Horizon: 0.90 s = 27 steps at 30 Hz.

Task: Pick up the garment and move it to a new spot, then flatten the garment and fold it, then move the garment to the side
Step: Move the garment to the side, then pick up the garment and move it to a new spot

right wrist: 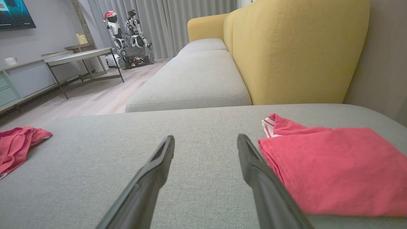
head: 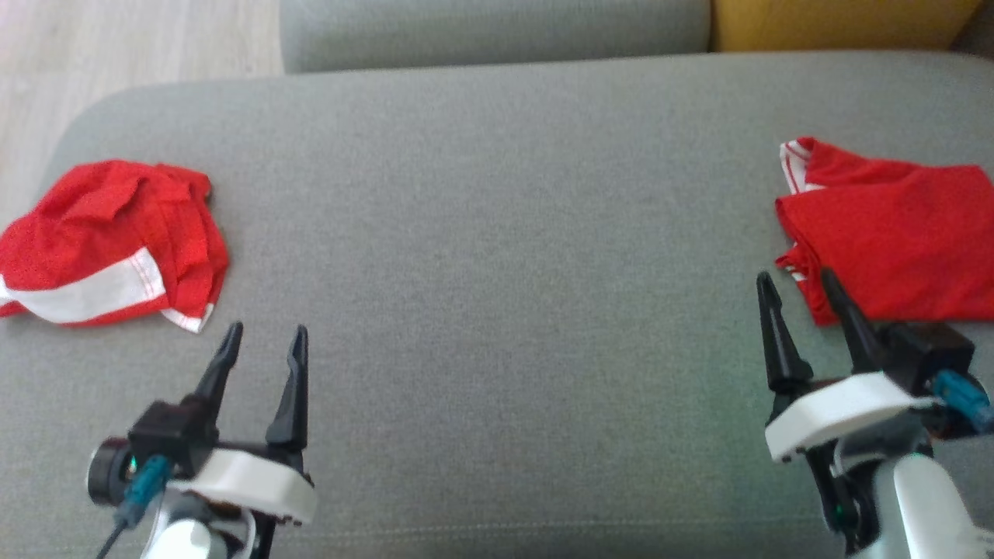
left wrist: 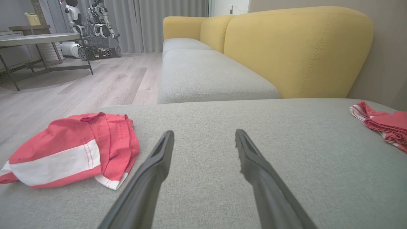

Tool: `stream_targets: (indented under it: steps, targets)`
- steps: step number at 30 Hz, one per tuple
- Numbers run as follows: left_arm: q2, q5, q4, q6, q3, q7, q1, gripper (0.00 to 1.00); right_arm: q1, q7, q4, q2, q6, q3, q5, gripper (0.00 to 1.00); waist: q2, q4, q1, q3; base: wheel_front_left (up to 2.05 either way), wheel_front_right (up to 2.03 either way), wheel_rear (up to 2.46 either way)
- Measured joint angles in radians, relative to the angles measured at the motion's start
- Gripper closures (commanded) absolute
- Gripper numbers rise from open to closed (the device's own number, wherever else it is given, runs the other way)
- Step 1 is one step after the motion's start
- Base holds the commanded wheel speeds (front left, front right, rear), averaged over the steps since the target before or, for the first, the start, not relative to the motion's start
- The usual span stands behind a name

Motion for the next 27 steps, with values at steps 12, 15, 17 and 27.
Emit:
stream_targets:
  steps: [12, 15, 17, 27]
  targets:
    - [0.010, -0.002, -0.008, 0.026, -0.011, 0.010, 0.067, 0.00, 0.112, 0.052, -0.083, 0.007, 0.000, -0.009, -0.004, 0.00, 0.0000, 0.004, 0.0000, -0.092, 0.00, 0.00, 0.00]
    - [0.013, -0.002, -0.017, 0.030, -0.011, 0.016, 0.069, 0.00, 0.112, 0.054, -0.088, 0.007, 0.000, -0.009, -0.004, 0.00, 0.0000, 0.004, -0.0001, -0.096, 0.00, 0.00, 0.00]
    - [0.014, -0.002, -0.020, 0.035, -0.011, 0.019, 0.072, 0.00, 0.112, 0.059, -0.091, 0.007, 0.000, -0.010, -0.006, 0.00, 0.0000, 0.005, 0.0000, -0.097, 0.00, 0.00, 0.00]
    - [0.020, -0.002, -0.028, 0.036, -0.012, 0.023, 0.073, 0.00, 0.112, 0.062, -0.097, 0.007, 0.000, -0.011, -0.009, 0.00, 0.0000, 0.009, 0.0000, -0.091, 0.00, 0.00, 0.00]
